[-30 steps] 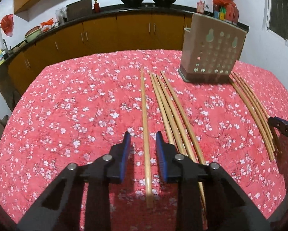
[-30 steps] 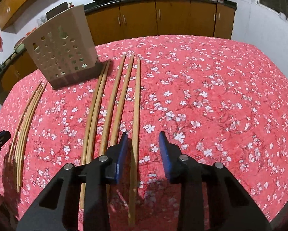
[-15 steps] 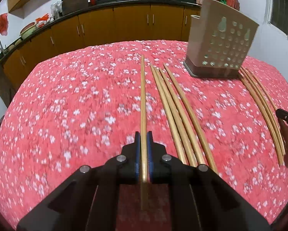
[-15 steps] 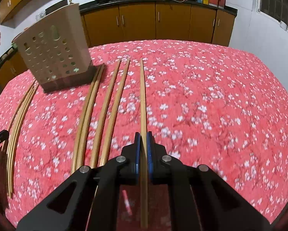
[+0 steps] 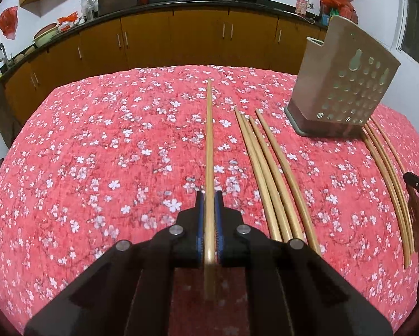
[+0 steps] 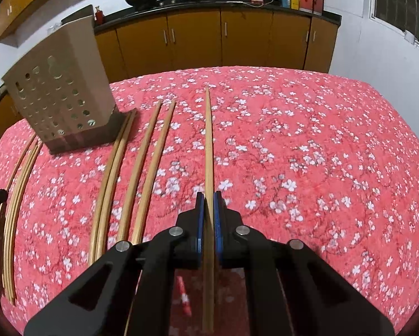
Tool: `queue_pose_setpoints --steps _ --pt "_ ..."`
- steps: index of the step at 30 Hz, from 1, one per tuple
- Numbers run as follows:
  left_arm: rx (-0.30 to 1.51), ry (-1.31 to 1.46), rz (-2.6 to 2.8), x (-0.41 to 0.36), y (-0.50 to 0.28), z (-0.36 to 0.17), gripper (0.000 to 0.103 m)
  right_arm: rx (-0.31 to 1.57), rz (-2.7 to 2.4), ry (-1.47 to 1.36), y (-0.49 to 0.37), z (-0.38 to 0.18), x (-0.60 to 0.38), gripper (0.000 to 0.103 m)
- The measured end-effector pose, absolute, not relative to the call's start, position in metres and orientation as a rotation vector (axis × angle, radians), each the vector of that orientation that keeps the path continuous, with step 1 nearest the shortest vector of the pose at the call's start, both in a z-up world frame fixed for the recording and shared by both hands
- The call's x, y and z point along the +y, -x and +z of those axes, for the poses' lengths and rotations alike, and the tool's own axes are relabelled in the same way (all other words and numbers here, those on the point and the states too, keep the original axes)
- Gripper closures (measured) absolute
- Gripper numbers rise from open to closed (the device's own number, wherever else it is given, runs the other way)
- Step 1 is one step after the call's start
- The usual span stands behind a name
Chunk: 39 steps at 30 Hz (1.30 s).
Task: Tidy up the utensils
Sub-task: 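Lift both held chopsticks upright off the table with both tools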
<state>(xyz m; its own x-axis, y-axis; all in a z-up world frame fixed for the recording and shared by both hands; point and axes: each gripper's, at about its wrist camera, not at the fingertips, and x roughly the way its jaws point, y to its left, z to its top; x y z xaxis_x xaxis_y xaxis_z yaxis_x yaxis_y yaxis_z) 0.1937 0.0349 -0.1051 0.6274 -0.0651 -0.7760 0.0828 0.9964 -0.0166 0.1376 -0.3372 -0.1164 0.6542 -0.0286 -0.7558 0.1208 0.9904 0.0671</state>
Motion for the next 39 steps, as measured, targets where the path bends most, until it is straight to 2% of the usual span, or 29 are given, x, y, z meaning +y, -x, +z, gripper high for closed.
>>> queue_pose_setpoints --steps 10,17,39 --pt "0.889 -0.045 -0.081 0.033 -0.172 -0.104 0.095 0.856 -0.08 -0.101 -0.131 -0.115 -0.335 0.096" --pt "0.879 -0.059 -0.078 0.038 -0.163 -0.091 0.095 0.767 -0.068 -0.119 -0.113 -0.082 -0.335 0.096" --pt "0.53 0.052 -0.063 0.062 -0.131 0.035 0.095 0.487 -0.07 -0.166 -0.096 0.0 -0.346 0.096"
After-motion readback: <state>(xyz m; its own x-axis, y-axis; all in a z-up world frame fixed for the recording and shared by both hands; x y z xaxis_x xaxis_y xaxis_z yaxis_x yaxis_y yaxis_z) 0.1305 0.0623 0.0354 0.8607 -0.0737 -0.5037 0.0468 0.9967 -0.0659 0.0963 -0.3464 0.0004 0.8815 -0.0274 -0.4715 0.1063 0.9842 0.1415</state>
